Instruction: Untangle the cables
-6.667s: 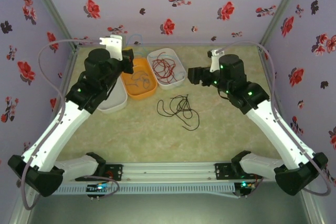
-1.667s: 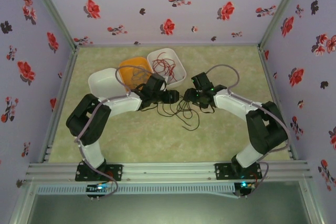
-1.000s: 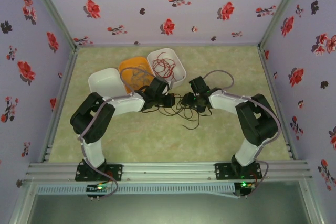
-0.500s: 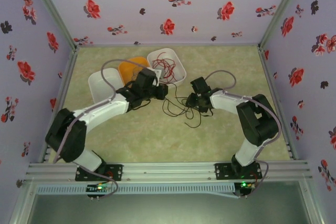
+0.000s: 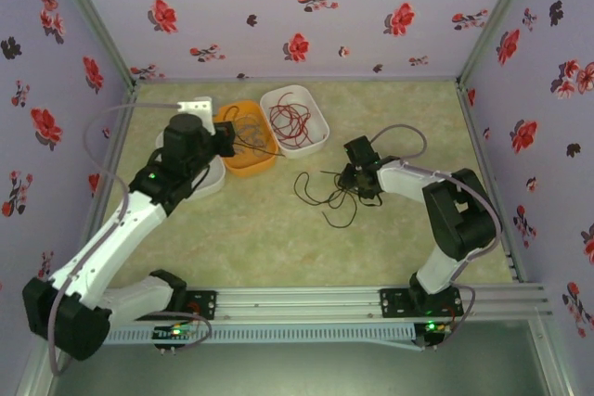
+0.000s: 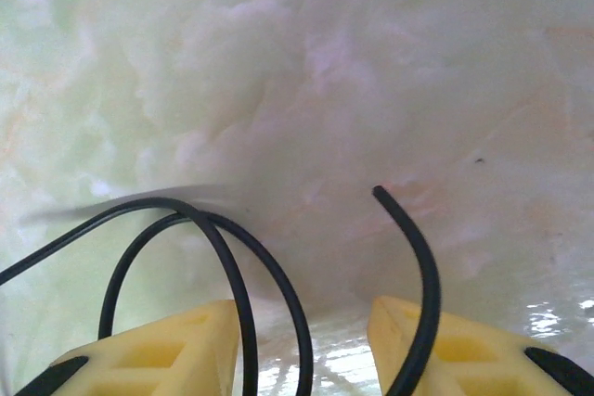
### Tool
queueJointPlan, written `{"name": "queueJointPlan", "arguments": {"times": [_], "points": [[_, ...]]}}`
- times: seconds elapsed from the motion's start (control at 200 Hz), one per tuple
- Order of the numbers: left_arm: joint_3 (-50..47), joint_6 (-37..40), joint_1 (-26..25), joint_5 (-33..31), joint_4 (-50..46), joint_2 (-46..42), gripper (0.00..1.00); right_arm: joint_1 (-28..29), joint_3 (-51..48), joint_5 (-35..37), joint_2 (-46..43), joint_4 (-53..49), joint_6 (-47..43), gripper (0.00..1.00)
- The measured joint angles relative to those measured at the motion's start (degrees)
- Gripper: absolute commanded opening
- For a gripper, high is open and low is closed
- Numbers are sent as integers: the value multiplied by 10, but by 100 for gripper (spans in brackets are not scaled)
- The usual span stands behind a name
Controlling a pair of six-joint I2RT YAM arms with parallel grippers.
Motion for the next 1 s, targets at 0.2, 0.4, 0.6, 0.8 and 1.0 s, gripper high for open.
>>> {"name": "queueJointPlan", "arguments": {"times": [0.2, 0.4, 0.6, 0.8, 1.0], "points": [[0, 5, 54, -28, -34, -40, 0, -10, -10, 24, -13, -14, 0, 44], [17, 6, 113, -65, -93, -42, 0, -12, -16, 38, -34, -39, 0, 47], [22, 6, 167, -85, -130, -36, 0, -12, -16, 43, -55, -44, 0, 50], [19, 2, 198, -89, -144, 14, 0, -12, -16, 43, -61, -58, 0, 52], [0, 2, 209, -89, -146, 78, 0, -12, -15, 44, -89, -66, 0, 52]]}}
